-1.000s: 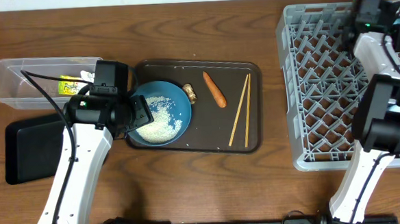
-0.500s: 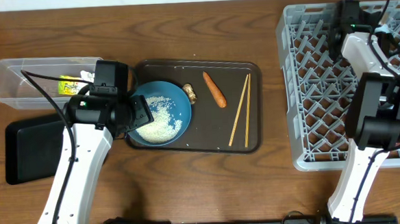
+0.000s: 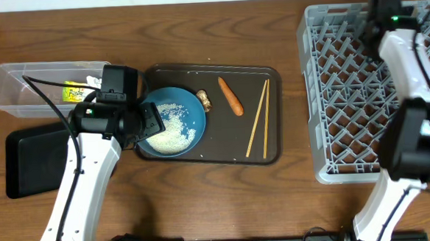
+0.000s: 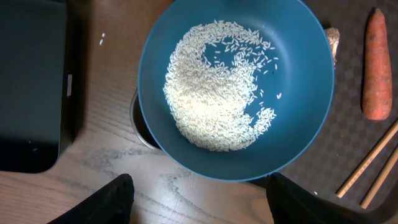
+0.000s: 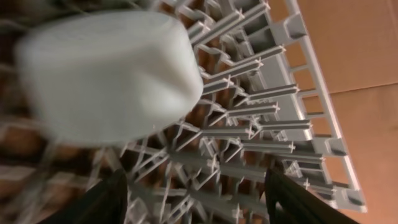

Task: Sort waste into correct bins and load items into the dishwasher rack
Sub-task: 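Set the bowl in the rack's back corner and open the right gripper, then reach the right gripper to the wooden chopsticks and pinch one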

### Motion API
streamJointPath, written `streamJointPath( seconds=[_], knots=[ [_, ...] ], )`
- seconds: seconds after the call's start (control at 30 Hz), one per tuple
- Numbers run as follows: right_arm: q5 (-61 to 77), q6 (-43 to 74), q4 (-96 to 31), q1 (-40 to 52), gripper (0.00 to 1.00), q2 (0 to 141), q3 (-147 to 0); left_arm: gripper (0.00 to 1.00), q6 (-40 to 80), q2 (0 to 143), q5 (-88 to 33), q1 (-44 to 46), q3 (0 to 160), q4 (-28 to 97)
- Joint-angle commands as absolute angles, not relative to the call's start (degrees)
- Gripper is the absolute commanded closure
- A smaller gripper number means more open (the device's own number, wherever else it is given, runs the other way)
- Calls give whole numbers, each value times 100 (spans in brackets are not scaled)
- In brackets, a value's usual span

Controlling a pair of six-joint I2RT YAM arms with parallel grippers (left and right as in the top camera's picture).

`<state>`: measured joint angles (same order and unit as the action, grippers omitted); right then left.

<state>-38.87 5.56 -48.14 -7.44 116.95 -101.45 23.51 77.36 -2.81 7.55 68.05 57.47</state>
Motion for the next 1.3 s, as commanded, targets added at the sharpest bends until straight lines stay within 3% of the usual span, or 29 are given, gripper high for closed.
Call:
streamJointPath(
  seconds=[0.0, 0.1, 0.23, 0.5, 0.73, 0.8, 1.0, 1.27],
  knots=[
    [-2060, 659, -5144, -589, 34, 10873, -10134, 31, 2296, 7710, -213, 731, 6858, 5758],
    [-246, 661, -5642, -480, 35, 10501, -10134, 31, 2296, 7710, -211, 731, 6858, 5760],
    [642, 1020, -6320, -62, 35, 10333, -10134, 31, 2296, 7710, -213, 731, 6858, 5767],
    [268, 1774, -6932, 1647, 35, 10521, -9926, 31, 2296, 7710, -213, 731, 6858, 5804],
    [-8, 2840, -6084, 2906, 39, 10613, -8833, 30, 2294, 7710, -211, 731, 6858, 5826],
    [-145, 3181, -5725, 3164, 45, 10613, -8451, 30, 2294, 7710, -211, 731, 6858, 5830],
    [-593, 3922, -4871, 3647, 53, 10615, -7529, 30, 2294, 7710, -211, 731, 6858, 5830],
    [-663, 4521, -4359, 3736, 53, 10615, -6816, 30, 2294, 7710, -211, 731, 6858, 5830]
  ],
)
